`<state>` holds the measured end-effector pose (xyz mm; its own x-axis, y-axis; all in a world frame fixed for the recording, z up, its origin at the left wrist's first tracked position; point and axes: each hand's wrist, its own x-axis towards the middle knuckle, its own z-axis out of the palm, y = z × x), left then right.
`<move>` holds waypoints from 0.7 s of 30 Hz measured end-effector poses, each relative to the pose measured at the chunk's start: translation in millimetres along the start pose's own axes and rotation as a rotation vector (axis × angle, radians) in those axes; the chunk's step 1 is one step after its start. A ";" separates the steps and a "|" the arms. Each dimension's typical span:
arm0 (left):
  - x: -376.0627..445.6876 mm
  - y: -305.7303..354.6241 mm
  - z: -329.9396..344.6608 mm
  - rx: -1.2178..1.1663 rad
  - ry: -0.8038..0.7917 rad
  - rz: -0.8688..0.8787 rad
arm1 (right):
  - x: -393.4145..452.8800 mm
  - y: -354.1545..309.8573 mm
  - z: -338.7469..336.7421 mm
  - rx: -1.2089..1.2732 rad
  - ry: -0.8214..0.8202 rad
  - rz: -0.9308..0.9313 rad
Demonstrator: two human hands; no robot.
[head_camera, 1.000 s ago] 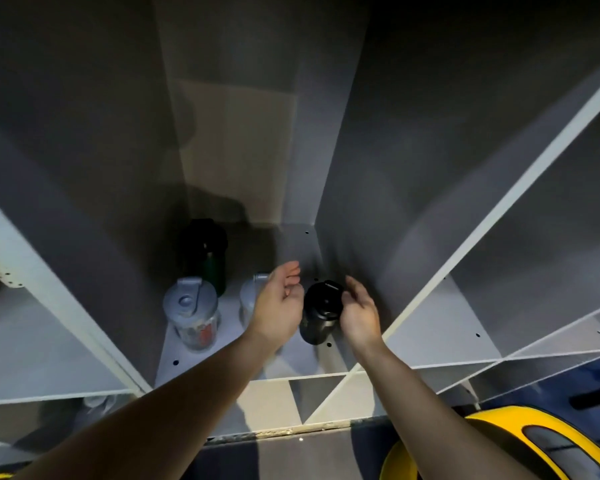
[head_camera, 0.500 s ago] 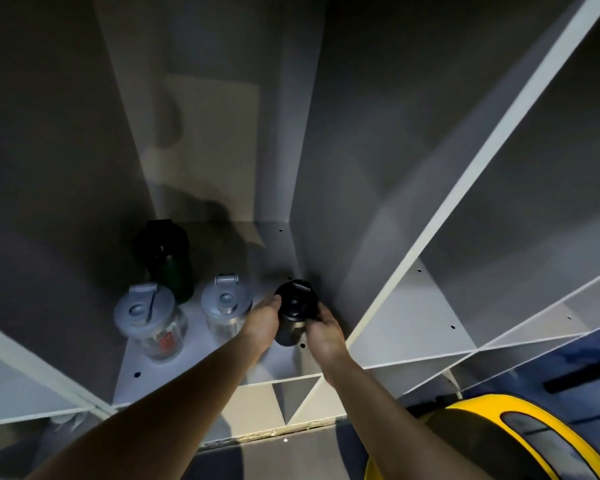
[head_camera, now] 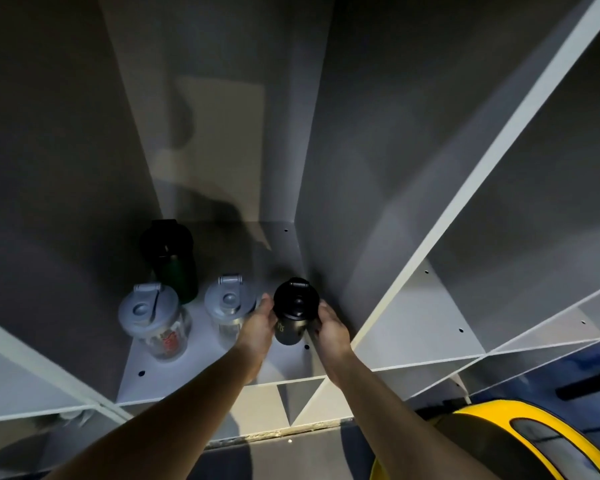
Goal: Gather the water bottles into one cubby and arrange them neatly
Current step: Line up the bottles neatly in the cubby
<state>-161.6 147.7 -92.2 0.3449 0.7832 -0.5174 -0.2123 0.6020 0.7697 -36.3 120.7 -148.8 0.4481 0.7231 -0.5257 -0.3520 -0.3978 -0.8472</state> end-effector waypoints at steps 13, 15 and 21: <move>-3.4 -1.6 -3.8 0.063 0.018 0.001 | -1.3 -3.3 -3.2 0.020 -0.014 0.009; -6.6 -0.6 -2.0 -0.004 0.001 -0.014 | 0.0 -2.0 -2.8 0.015 -0.010 0.000; -6.8 -0.9 -1.1 -0.063 0.006 -0.037 | -3.0 -3.5 -3.5 -0.012 -0.024 -0.018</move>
<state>-164.7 142.0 -89.8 0.3478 0.7609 -0.5477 -0.2563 0.6391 0.7251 -33.6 118.0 -144.6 0.4342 0.7436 -0.5084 -0.3340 -0.3913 -0.8575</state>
